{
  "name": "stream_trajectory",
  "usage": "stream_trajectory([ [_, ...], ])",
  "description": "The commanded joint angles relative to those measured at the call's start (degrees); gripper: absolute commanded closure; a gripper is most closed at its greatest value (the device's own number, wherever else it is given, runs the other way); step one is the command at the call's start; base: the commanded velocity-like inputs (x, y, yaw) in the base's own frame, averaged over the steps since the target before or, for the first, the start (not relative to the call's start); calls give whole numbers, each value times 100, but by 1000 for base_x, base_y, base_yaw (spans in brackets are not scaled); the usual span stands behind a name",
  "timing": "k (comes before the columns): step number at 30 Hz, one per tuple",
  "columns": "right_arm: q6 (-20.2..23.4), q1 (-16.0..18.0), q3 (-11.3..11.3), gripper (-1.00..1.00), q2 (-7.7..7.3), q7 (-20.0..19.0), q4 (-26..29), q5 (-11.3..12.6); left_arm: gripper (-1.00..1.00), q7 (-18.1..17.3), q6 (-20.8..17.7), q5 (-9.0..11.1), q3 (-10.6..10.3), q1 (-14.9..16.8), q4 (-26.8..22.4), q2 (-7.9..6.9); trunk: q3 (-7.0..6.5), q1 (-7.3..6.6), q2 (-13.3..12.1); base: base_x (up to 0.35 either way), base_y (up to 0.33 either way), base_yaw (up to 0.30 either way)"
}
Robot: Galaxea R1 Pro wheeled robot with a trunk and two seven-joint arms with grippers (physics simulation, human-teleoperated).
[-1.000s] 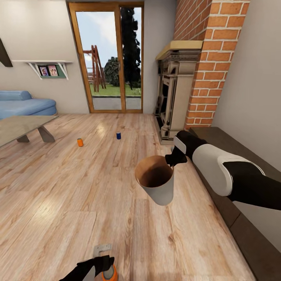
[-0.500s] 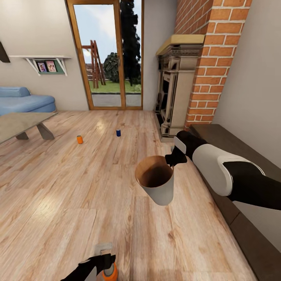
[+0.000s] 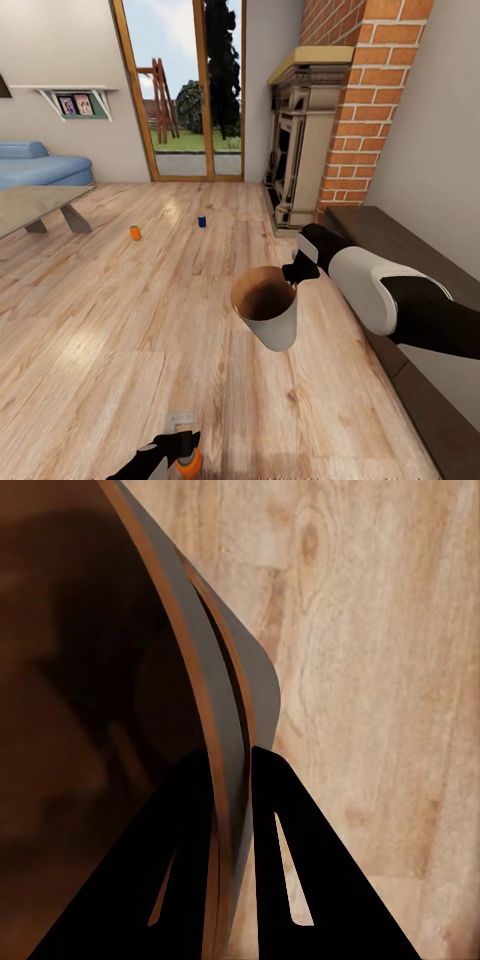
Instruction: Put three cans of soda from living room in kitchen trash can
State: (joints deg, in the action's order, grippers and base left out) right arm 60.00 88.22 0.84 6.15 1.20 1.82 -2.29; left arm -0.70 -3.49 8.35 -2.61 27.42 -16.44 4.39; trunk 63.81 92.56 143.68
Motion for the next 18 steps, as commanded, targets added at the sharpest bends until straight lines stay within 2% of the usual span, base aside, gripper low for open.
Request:
stream_trajectory([
  [1, 0, 3, 49, 100, 0, -14, 2, 66, -100, 0, 2, 0, -1, 0, 0, 0, 22, 1, 3, 0, 0, 0],
  [11, 0, 2, 55, 100, -6, -14, 10, 59, -100, 0, 6, 0, -2, 0, 1, -2, 243, 27, 16, 0, 0, 0],
  [18, 0, 2, 48, 100, -9, -13, 25, 51, -100, 0, 6, 0, -2, 0, 1, -2, 243, 27, 16, 0, 0, 0],
])
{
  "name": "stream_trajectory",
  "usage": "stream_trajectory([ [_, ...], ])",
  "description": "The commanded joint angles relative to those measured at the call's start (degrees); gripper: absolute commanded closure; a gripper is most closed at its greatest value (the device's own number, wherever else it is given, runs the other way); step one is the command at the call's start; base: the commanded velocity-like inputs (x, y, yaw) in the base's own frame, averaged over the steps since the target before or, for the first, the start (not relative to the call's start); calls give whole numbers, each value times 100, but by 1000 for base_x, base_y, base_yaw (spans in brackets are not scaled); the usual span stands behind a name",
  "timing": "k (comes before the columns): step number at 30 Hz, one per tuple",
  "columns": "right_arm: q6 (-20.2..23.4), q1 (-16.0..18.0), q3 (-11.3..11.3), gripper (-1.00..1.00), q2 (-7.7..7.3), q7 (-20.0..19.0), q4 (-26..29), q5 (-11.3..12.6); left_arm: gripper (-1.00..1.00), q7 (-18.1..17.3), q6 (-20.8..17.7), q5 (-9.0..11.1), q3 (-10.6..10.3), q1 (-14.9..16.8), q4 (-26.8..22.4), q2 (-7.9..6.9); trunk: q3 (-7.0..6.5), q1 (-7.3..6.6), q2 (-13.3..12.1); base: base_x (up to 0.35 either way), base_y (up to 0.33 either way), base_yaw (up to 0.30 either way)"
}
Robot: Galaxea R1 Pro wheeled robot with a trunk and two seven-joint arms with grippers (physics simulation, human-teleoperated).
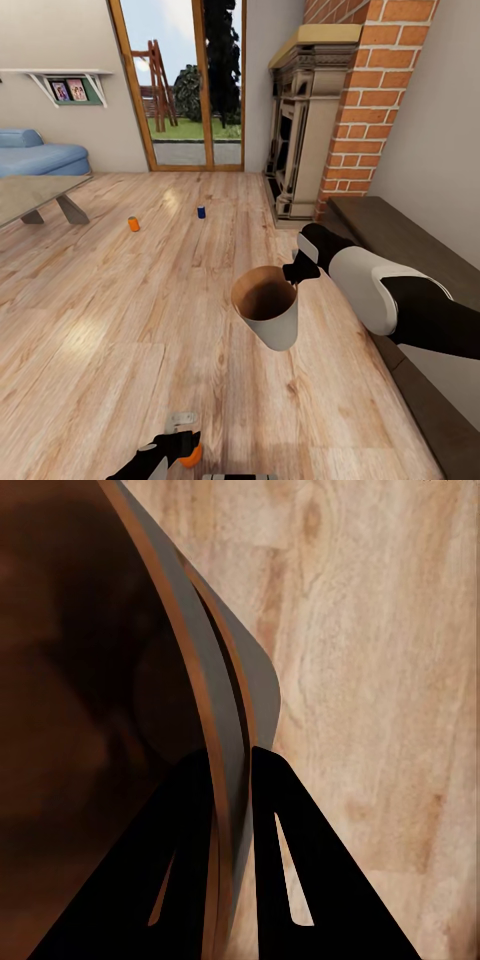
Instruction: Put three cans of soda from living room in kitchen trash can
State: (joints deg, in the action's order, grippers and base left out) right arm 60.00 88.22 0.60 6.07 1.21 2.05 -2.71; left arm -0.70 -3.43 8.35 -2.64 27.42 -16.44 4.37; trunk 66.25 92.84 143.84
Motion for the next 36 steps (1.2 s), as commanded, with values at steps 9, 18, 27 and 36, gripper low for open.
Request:
stream_trajectory([
  [9, 0, -3, 77, 100, 0, -15, 6, 87, -100, 0, 13, 0, -1, 0, -2, -3, 88, 10, 6, 0, 0, 0],
  [18, 0, -6, 84, 100, 0, -15, -3, 87, -100, 0, 213, 0, -2, 0, 0, 2, 132, 15, 9, 0, 0, 0],
  [27, 0, -6, 65, 100, -8, -15, 62, 77, -100, 0, 266, 0, -9, 0, 1, 2, 221, 25, 14, 0, 0, 0],
  [36, 0, -6, 72, 100, -17, -15, 67, 69, -100, 0, 376, -5, -24, 0, 1, 9, 309, 35, 19, 0, 0, 0],
])
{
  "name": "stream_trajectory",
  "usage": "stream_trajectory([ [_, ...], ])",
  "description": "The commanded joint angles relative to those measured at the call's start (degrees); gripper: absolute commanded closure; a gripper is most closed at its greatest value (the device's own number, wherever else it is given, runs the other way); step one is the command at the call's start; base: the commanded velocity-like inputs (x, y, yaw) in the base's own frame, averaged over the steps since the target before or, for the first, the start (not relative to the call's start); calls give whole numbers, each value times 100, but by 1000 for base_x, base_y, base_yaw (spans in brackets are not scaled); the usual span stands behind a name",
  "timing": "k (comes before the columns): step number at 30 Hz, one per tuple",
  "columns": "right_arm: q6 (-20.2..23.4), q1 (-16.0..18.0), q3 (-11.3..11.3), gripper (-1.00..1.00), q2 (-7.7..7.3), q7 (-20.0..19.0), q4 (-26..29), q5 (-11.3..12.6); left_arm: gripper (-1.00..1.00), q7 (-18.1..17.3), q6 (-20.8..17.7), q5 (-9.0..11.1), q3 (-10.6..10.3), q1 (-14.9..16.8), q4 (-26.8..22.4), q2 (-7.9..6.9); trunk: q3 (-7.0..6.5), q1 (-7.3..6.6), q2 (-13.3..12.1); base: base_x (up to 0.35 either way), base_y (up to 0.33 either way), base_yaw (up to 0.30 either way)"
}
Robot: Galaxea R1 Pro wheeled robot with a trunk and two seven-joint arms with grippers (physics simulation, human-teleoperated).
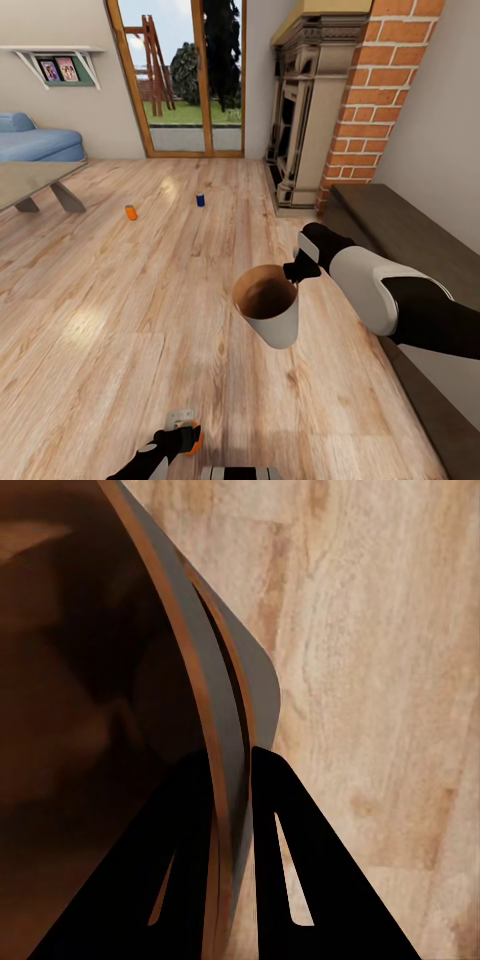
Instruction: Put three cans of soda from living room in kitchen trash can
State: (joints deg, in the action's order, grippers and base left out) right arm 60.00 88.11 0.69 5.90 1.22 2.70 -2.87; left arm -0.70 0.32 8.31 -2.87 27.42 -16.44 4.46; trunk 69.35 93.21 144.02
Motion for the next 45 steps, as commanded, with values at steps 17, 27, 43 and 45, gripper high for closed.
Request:
stream_trajectory([
  [17, 0, 4, 62, 100, 1, -17, 3, 85, -100, 0, 89, 4, -60, 0, -3, 34, 66, 6, 5, 0, 0, 0],
  [27, 0, -3, 62, 100, -1, -17, 2, 78, -100, 0, 270, 4, -225, 0, -3, 98, 88, 9, 7, 0, 0, 0],
  [43, 0, -5, 62, 100, 0, -17, 2, 76, -100, 9, 310, 5, -257, 0, -8, 91, 221, 24, 15, 0, 0, 0],
  [45, 0, -5, 62, 100, -1, -17, 3, 76, -100, 9, 310, 9, -258, 0, -8, 84, 221, 24, 15, 0, 0, 0],
])
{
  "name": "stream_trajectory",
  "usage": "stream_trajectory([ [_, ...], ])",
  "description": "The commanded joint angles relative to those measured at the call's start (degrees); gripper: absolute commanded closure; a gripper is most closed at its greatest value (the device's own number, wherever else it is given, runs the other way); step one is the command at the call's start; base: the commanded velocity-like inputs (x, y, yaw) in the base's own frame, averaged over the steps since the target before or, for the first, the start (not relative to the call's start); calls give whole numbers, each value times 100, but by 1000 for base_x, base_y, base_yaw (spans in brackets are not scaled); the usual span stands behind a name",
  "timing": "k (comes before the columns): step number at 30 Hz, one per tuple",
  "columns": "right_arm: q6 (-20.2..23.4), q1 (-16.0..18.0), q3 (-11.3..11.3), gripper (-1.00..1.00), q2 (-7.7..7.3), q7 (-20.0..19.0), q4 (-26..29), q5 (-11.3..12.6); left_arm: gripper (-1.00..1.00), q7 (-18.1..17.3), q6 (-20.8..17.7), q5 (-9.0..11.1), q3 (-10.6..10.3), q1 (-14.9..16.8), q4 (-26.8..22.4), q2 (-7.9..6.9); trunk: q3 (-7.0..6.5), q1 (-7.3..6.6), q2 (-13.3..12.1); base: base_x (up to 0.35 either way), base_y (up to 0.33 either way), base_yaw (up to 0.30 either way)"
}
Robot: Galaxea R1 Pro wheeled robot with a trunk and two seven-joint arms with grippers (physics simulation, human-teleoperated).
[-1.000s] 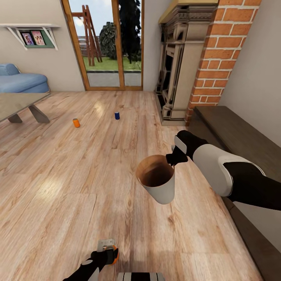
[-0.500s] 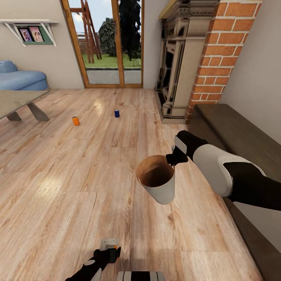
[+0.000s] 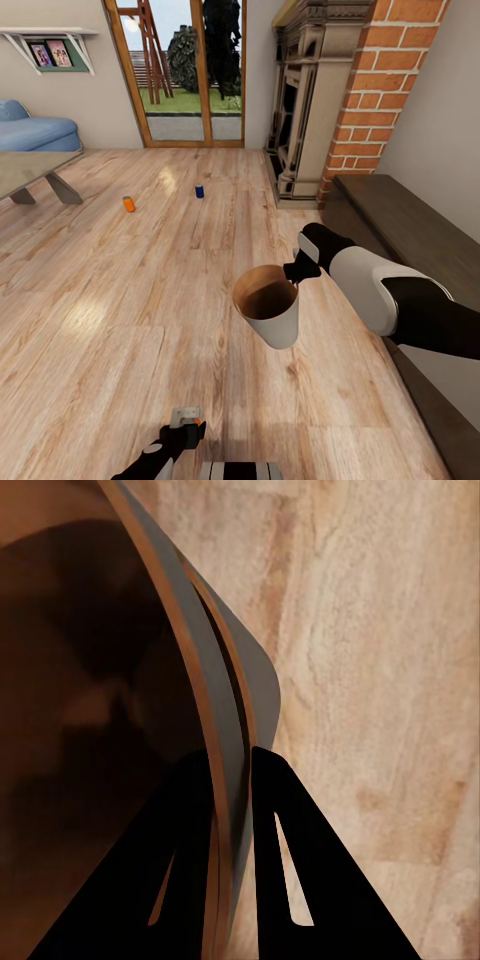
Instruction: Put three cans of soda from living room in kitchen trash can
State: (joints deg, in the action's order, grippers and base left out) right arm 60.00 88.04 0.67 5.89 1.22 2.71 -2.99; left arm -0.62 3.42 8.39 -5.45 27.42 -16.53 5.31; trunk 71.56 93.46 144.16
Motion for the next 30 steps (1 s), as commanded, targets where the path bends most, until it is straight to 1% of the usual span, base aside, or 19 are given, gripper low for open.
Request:
stream_trajectory([
  [1, 0, 2, 65, 100, 0, -16, 1, 88, -100, 0, 0, 1, 0, 0, 0, -2, -1, -1, 0, 0, 0, 0],
  [2, 0, 2, 65, 100, 0, -16, 1, 88, -100, 0, 0, 2, 0, 0, 0, -4, -1, -1, 0, 0, 0, 0],
  [7, 0, 2, 65, 100, -7, -16, 1, 88, -100, 3, 1, 4, 0, 0, 0, -13, 110, 12, 7, 0, 0, 0],
  [30, 0, -3, 64, 100, -18, -16, 1, 82, -100, 36, 9, 13, 0, 0, 0, -21, 110, 12, 7, 0, 0, 0],
])
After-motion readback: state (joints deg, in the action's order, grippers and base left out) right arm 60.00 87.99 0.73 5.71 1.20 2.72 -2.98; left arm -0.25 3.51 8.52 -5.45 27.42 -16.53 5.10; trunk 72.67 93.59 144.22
